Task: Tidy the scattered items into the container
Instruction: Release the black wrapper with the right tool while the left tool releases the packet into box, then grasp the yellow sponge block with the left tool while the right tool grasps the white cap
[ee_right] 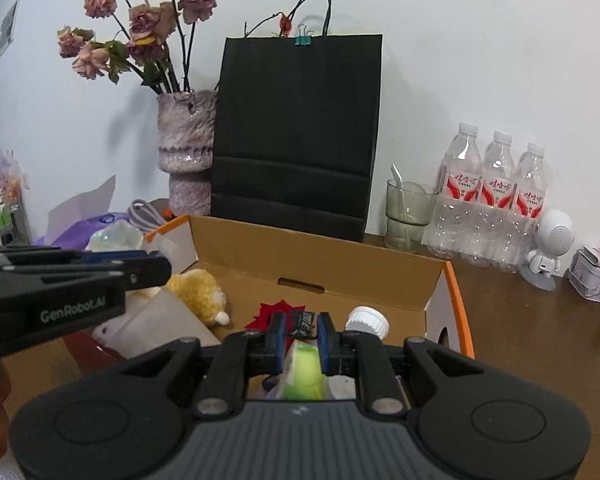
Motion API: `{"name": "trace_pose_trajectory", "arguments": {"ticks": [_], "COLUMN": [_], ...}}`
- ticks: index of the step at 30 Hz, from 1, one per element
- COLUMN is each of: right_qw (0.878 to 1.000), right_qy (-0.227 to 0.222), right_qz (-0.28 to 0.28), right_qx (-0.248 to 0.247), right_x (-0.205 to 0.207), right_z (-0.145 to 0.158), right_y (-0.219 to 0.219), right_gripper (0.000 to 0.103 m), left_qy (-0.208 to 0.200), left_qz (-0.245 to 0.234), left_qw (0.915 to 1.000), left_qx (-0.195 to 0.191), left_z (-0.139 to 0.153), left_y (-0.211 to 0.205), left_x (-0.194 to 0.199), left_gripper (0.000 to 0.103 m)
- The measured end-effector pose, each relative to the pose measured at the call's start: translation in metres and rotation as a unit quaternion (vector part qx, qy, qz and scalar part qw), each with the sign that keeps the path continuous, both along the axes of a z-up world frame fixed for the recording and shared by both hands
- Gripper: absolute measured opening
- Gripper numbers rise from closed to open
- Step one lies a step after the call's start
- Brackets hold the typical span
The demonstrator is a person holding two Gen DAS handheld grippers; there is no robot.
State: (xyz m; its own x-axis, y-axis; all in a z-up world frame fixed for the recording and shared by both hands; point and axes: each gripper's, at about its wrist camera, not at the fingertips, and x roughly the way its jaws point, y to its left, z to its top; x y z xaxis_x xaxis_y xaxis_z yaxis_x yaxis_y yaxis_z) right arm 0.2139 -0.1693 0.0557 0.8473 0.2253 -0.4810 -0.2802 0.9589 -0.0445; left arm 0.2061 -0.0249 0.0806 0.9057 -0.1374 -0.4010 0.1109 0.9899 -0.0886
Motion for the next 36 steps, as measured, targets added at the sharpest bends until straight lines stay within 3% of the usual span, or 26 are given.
{"name": "trace_pose_trajectory", "arguments": {"ticks": [3, 4, 5, 6, 7, 8, 9, 10, 11, 16, 31, 33, 36], "right_qw": [1.000, 1.000, 1.000, 1.000, 1.000, 1.000, 1.000, 1.000, 1.000, 1.000, 0.999, 0.999, 0.999], "right_qy": [-0.002, -0.002, 0.000, 0.001, 0.001, 0.001, -0.001, -0.001, -0.001, 0.013, 0.026, 0.026, 0.005], "right_qz": [-0.003, -0.004, -0.005, -0.007, -0.010, -0.015, -0.017, -0.018, -0.020, -0.025, -0.023, -0.012, -0.018], "right_qx": [-0.003, -0.004, -0.006, -0.007, -0.005, -0.004, -0.003, -0.003, -0.002, 0.007, 0.019, 0.042, 0.038], "right_x": [0.000, -0.001, 0.001, 0.001, 0.002, 0.002, 0.002, 0.002, 0.002, 0.005, 0.005, 0.001, -0.010], "right_z": [0.001, 0.001, 0.002, 0.002, 0.002, 0.002, 0.003, 0.003, 0.003, 0.004, 0.005, 0.011, 0.023], "right_y": [-0.001, -0.002, -0.002, -0.002, -0.003, -0.003, -0.004, -0.005, -0.005, -0.009, -0.009, -0.013, -0.018], "right_gripper": [0.015, 0.017, 0.025, 0.044, 0.057, 0.078, 0.093, 0.098, 0.103, 0.103, 0.103, 0.103, 0.103], "left_qy": [0.001, 0.002, 0.000, -0.004, -0.010, -0.016, -0.024, -0.031, -0.038, -0.048, -0.026, -0.026, -0.027], "left_qz": [0.006, 0.006, 0.003, 0.005, 0.008, 0.012, 0.017, 0.025, 0.033, 0.057, 0.074, 0.073, 0.060], "left_qw": [1.0000, 1.0000, 1.0000, 1.0000, 0.9999, 0.9997, 0.9994, 0.9988, 0.9981, 0.9955, 0.9968, 0.9970, 0.9975], "left_qx": [-0.001, -0.001, 0.000, 0.002, 0.007, 0.013, 0.020, 0.028, 0.035, 0.058, 0.018, 0.007, -0.027], "left_z": [-0.001, -0.001, -0.001, 0.000, 0.001, 0.003, 0.004, 0.005, 0.006, 0.009, 0.012, 0.016, 0.022], "left_y": [0.002, 0.002, 0.002, 0.003, 0.002, 0.001, 0.001, 0.000, 0.000, -0.001, 0.015, 0.017, 0.023], "left_x": [0.001, 0.002, 0.002, 0.001, -0.001, -0.003, -0.005, -0.007, -0.009, -0.013, -0.009, -0.013, -0.027], "left_gripper": [0.019, 0.028, 0.043, 0.051, 0.064, 0.080, 0.088, 0.101, 0.103, 0.103, 0.103, 0.103, 0.103]}}
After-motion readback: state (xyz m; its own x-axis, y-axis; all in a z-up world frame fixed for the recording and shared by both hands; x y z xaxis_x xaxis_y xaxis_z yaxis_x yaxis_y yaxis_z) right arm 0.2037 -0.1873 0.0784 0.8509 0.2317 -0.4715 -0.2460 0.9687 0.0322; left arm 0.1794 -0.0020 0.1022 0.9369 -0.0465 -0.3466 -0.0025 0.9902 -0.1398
